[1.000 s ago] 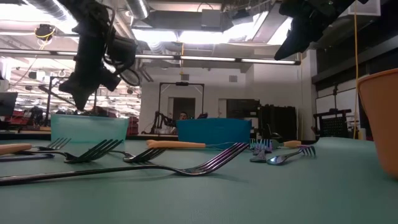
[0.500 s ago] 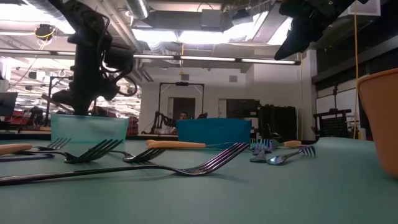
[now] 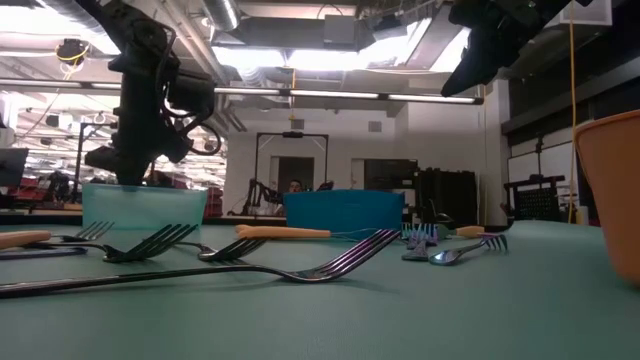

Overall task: Sort silverware by color (type)
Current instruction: Put the orange fork into the orange bin

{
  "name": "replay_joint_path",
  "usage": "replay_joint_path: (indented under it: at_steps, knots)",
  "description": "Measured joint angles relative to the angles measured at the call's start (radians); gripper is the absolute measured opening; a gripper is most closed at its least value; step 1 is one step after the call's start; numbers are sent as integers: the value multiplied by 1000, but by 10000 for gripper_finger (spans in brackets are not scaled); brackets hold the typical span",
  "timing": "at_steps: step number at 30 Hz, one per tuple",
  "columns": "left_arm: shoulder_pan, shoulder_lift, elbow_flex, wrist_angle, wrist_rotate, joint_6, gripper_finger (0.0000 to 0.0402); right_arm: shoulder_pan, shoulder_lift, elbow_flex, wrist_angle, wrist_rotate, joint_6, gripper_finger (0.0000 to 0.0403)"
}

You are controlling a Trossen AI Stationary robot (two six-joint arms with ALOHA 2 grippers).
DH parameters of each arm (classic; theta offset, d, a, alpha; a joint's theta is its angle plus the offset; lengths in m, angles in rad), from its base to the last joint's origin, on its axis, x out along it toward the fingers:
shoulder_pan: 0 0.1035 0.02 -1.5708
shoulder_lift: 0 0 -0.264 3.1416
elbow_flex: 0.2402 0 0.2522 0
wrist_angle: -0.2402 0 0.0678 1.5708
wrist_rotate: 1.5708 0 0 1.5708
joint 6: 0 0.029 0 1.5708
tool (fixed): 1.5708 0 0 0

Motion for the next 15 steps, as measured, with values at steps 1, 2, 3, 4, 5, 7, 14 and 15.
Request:
replay_joint_path:
  at_steps: [1,2,3,4,5,7,14,15]
  knots:
    - [0,0,0,5,0,-1,64,0,0,0,0,0,0,85]
    - [0,0,0,9,0,-1,65,0,0,0,0,0,0,85]
    - [0,0,0,12,0,-1,65,0,0,0,0,0,0,85]
    - [0,0,0,14,0,-1,65,0,0,0,0,0,0,85]
    - [-1,0,0,16,0,-1,65,0,0,0,0,0,0,85]
    - [-1,0,0,17,0,-1,63,0,0,0,0,0,0,85]
    - [-1,0,0,17,-6,-2,52,0,0,0,0,0,0,85]
    - [-1,0,0,17,-6,-5,50,0,0,0,0,0,0,85]
